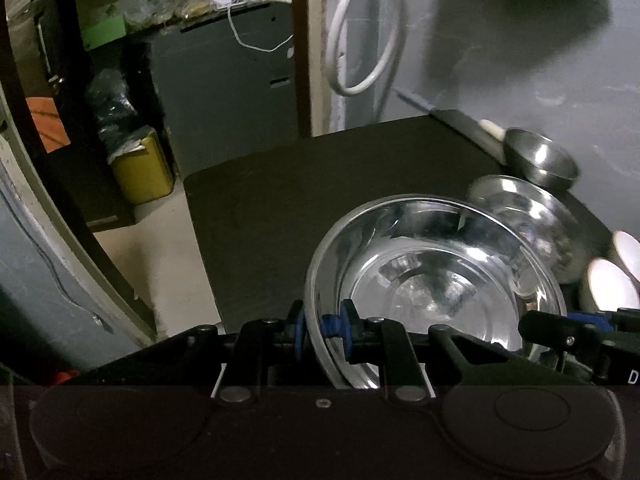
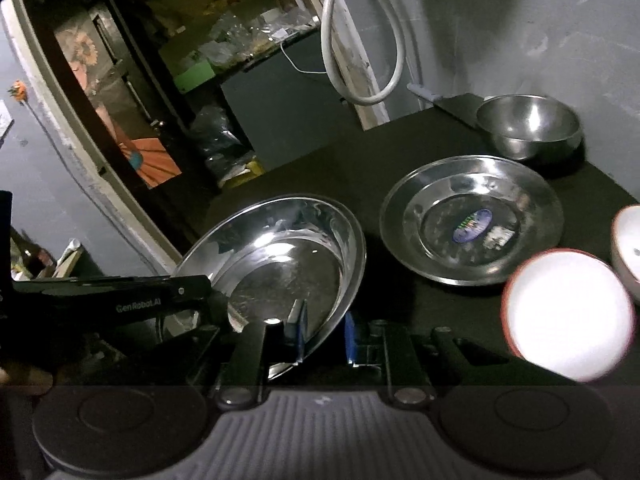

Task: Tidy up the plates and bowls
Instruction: 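Close the left tool on the bowl rim and lift it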

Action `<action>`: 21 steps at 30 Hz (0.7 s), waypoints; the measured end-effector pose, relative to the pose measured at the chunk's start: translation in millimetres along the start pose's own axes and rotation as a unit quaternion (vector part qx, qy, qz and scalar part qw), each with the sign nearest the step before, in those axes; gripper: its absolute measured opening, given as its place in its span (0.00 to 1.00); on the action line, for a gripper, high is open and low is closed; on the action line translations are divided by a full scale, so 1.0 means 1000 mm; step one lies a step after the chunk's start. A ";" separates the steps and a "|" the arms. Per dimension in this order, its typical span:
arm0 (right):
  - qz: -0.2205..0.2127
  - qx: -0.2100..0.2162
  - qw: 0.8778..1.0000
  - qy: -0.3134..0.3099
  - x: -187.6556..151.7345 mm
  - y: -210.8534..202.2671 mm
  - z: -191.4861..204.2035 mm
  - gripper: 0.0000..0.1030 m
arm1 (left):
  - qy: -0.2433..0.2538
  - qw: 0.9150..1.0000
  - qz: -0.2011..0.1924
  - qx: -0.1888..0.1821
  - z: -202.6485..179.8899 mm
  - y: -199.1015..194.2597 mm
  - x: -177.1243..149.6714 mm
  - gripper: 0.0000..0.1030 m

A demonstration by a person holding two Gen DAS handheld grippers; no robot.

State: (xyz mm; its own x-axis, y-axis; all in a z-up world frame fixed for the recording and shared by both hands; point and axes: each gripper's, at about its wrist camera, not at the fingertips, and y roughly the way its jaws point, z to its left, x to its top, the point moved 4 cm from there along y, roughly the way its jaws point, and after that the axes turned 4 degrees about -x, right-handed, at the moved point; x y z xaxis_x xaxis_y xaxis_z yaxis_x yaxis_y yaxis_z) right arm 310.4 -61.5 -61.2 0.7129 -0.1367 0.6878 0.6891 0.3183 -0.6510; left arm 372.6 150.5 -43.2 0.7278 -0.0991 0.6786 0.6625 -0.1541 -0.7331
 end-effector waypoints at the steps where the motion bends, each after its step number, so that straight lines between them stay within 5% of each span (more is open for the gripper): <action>1: 0.001 -0.001 1.000 -0.002 -0.003 -0.008 -0.002 0.21 | 0.002 1.000 0.000 -0.004 -0.004 -0.005 -0.003 0.19; 21: 0.058 -0.028 0.998 0.013 -0.067 -0.084 -0.022 0.22 | 0.095 0.993 0.059 -0.042 -0.068 -0.057 -0.080 0.24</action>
State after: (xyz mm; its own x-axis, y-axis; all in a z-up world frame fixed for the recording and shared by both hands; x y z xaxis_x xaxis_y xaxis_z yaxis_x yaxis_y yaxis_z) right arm 207.5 -99.8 -59.6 0.7904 -0.1265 0.5994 0.6081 0.2809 -0.7425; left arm 264.6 100.5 -52.2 0.7476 -0.3040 0.5905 0.5519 -0.2102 -0.8070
